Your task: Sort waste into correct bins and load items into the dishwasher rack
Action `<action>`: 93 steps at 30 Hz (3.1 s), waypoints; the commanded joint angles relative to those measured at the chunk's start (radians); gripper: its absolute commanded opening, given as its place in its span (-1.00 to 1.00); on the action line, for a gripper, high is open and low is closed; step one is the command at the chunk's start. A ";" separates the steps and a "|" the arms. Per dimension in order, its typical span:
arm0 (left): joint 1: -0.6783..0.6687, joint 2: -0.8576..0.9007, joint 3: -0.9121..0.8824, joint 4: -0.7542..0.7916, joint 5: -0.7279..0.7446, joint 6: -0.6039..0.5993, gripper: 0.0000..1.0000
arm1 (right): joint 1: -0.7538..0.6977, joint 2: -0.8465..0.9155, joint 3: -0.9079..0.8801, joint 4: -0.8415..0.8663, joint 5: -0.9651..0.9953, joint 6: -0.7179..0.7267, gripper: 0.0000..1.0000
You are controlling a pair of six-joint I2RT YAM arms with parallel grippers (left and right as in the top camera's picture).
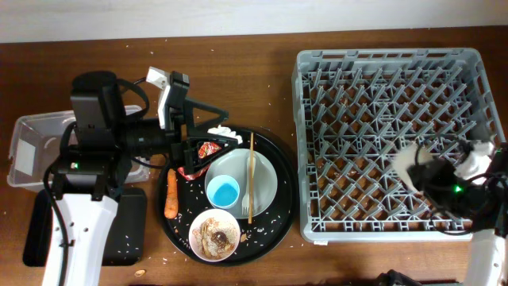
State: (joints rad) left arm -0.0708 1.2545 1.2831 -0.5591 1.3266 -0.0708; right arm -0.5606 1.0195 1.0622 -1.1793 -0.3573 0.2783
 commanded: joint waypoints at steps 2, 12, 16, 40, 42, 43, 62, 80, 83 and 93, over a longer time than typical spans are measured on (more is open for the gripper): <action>0.002 -0.004 0.012 -0.010 -0.008 0.012 0.96 | -0.011 0.100 0.006 -0.032 0.343 -0.008 -0.31; 0.002 -0.004 0.012 -0.174 -0.325 0.013 0.94 | -0.009 0.212 0.264 -0.159 0.083 -0.094 0.82; -0.111 -0.002 0.010 -0.374 -0.796 0.019 0.60 | 0.043 0.104 0.422 -0.235 -0.212 -0.218 0.97; -0.058 0.138 0.023 -0.410 -0.711 0.039 -1.00 | 0.601 0.126 0.407 -0.229 -0.243 -0.211 0.98; 0.089 0.134 0.023 -0.377 -0.205 0.166 -1.00 | 0.669 0.126 0.407 -0.123 -0.363 -0.214 0.77; 0.113 0.134 0.023 -0.375 0.002 0.237 -1.00 | 0.746 0.130 0.407 -0.052 -0.381 -0.208 0.76; 0.060 0.118 0.023 -0.323 0.213 0.293 -0.38 | 1.067 0.285 0.407 0.493 -0.605 -0.219 -0.02; 0.058 0.118 0.023 -0.528 -0.480 0.240 0.98 | 0.354 0.396 0.408 -0.256 0.196 -0.090 0.00; 0.058 0.118 0.023 -0.531 -0.483 0.241 0.98 | 0.408 0.396 0.403 -0.316 0.258 -0.085 0.01; 0.058 0.118 0.023 -0.528 -0.544 0.241 0.98 | 0.444 0.372 0.309 -0.238 0.275 -0.037 0.92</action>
State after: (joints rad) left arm -0.0086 1.3849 1.3037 -1.0885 0.8055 0.1749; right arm -0.1226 1.4223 1.2846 -1.4212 -0.0898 0.2337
